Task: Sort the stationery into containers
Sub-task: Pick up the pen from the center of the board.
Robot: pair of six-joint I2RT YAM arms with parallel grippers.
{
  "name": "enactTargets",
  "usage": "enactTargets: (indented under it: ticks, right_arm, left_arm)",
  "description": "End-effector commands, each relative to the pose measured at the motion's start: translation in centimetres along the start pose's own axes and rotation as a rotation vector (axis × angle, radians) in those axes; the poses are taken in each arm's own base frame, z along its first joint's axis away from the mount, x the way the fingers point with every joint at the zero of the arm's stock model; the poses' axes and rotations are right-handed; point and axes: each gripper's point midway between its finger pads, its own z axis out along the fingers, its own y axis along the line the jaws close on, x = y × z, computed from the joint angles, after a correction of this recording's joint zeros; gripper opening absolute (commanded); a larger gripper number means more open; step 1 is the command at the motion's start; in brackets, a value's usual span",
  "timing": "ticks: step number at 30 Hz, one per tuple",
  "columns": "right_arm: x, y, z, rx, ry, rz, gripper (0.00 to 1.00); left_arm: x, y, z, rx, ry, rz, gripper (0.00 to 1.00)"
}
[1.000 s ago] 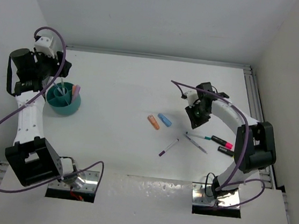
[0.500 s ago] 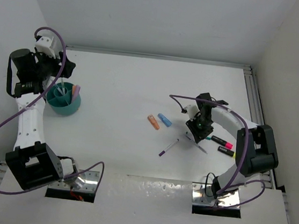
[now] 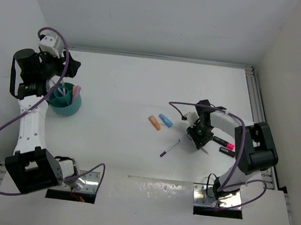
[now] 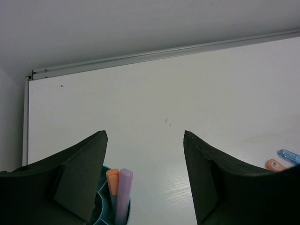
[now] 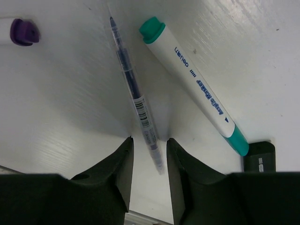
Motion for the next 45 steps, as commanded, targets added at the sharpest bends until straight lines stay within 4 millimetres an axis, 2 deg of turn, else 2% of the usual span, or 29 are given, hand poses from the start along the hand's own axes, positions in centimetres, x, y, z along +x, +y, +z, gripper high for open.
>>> enactTargets:
  ticks: [1, 4, 9, 11, 13, 15, 16, 20, 21, 23, 24, 26, 27, 28, 29, 30, 31, 32, 34, 35, 38, 41, 45]
  right_arm:
    - [-0.5, -0.7, 0.7, 0.024, -0.022, -0.028, 0.34]
    - [-0.4, -0.5, 1.1, 0.014, -0.016, -0.030, 0.33]
    - [-0.4, 0.4, 1.1, -0.005, -0.022, -0.059, 0.25]
    - [-0.2, 1.8, 1.0, -0.041, -0.027, -0.092, 0.14]
    - [-0.3, 2.9, 0.1, -0.054, -0.051, -0.128, 0.09]
    - [-0.6, 4.6, -0.9, -0.077, -0.065, -0.174, 0.04]
    - [-1.2, 5.5, -2.0, -0.070, -0.102, -0.197, 0.02]
    - [-3.7, 6.5, -5.4, -0.029, -0.203, -0.226, 0.00]
    - [-5.2, 6.5, -6.9, -0.014, -0.253, -0.222, 0.00]
    - [-7.0, 6.6, -9.2, 0.005, -0.335, -0.220, 0.00]
    - [-8.8, 6.7, -11.2, 0.010, -0.408, -0.215, 0.00]
    - [-11.4, 6.9, -14.2, 0.018, -0.544, -0.206, 0.00]
    - [-12.9, 7.7, -16.3, -0.013, -0.625, -0.196, 0.00]
    - [-14.0, 8.2, -17.6, -0.034, -0.677, -0.198, 0.00]
    - [-14.7, 8.8, -18.2, -0.066, -0.690, -0.195, 0.00]
    - [-16.2, 10.0, -20.5, -0.119, -0.745, -0.193, 0.00]
    - [-17.0, 10.4, -21.5, -0.146, -0.768, -0.186, 0.00]
    - [-18.6, 10.7, -22.9, -0.170, -0.801, -0.174, 0.00]
    - [-20.4, 11.9, -24.5, -0.247, -0.841, -0.136, 0.00]
    - [-21.8, 12.2, -25.5, -0.267, -0.862, -0.132, 0.00]
    - [-24.5, 13.8, -26.9, -0.334, -0.891, -0.119, 0.00]
    - [-25.8, 15.3, -27.8, -0.365, -0.912, -0.133, 0.00]
    - [-26.0, 17.0, -27.1, -0.376, -0.889, -0.175, 0.00]
  left_arm:
    - [-1.5, -0.8, -0.4, 0.007, -0.055, 0.024, 0.72]
    - [-1.5, -0.8, -0.5, 0.005, -0.057, 0.028, 0.72]
    - [-1.8, -0.9, -0.7, 0.000, -0.063, 0.039, 0.72]
    - [-2.0, -1.0, -0.9, -0.001, -0.069, 0.045, 0.72]
    - [-2.5, -1.0, -1.2, -0.007, -0.081, 0.041, 0.72]
    - [-2.8, -1.0, -1.3, -0.009, -0.086, 0.030, 0.72]
    - [-3.1, -1.1, -1.3, -0.005, -0.094, 0.017, 0.72]
    - [-3.9, -1.6, -1.6, 0.017, -0.110, -0.003, 0.72]
    - [-4.1, -1.8, -1.6, 0.022, -0.115, -0.006, 0.72]
    - [-4.4, -2.6, -1.8, 0.065, -0.126, 0.006, 0.72]
    - [-4.3, -3.2, -1.9, 0.093, -0.127, -0.006, 0.72]
    - [-4.0, -6.0, -2.2, 0.254, -0.130, -0.017, 0.72]
    - [-3.5, -8.5, -2.8, 0.380, -0.109, -0.080, 0.72]
    - [-4.3, -9.3, -2.8, 0.425, -0.149, -0.066, 0.72]
    - [-4.3, -10.5, -2.9, 0.473, -0.146, -0.106, 0.72]
    - [-3.3, -12.8, -3.0, 0.569, -0.091, -0.240, 0.72]
    - [-4.0, -14.0, -3.1, 0.622, -0.116, -0.239, 0.72]
    - [-3.5, -16.6, -3.3, 0.702, -0.071, -0.312, 0.72]
    - [-3.5, -18.9, -3.2, 0.736, -0.061, -0.335, 0.72]
    - [-3.4, -21.3, -3.5, 0.788, -0.052, -0.325, 0.72]
    - [-3.0, -23.6, -3.0, 0.811, -0.021, -0.365, 0.73]
    - [-2.6, -22.9, -1.9, 0.775, 0.005, -0.405, 0.73]
    - [-3.2, -23.3, -1.7, 0.787, -0.008, -0.408, 0.73]
